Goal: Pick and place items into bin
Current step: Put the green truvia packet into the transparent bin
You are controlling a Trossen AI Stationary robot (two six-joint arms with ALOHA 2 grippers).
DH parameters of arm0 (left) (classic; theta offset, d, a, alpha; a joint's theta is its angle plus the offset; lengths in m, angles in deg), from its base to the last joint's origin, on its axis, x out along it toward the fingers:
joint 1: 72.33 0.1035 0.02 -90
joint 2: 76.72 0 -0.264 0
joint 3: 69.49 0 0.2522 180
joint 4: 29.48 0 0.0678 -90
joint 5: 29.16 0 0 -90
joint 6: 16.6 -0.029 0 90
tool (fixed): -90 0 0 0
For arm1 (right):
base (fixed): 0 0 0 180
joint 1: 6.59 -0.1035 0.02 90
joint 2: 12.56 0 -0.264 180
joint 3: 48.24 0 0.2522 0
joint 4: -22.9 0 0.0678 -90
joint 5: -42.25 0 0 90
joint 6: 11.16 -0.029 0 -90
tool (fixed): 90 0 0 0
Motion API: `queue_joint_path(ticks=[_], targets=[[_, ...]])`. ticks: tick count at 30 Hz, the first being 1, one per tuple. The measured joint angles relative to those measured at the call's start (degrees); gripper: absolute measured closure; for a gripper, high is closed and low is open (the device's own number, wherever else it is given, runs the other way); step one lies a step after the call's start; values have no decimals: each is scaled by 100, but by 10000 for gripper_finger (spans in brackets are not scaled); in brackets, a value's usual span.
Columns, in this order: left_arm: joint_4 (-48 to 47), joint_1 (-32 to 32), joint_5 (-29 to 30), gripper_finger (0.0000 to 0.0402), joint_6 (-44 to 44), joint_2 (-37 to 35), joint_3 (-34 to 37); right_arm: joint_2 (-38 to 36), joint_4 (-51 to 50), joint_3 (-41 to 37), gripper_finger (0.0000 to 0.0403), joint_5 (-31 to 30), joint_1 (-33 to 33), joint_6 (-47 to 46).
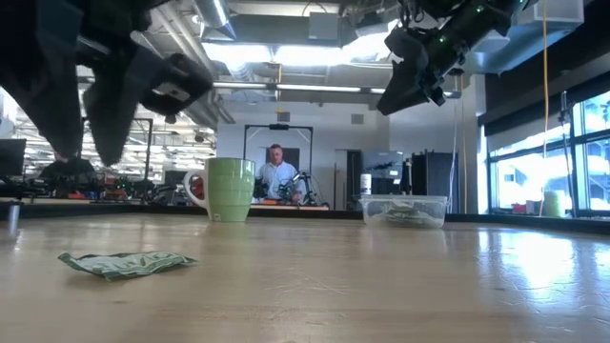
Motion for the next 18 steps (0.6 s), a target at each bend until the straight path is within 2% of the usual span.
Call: queue_joint_path(ticks=[9, 18], targets=[[84, -226, 461, 313, -215, 991, -813, 0, -2, 0, 303, -10, -62, 4], [58, -162, 547, 313, -62, 1586, -1015, 0, -456, 0, 303, -8, -232, 13]])
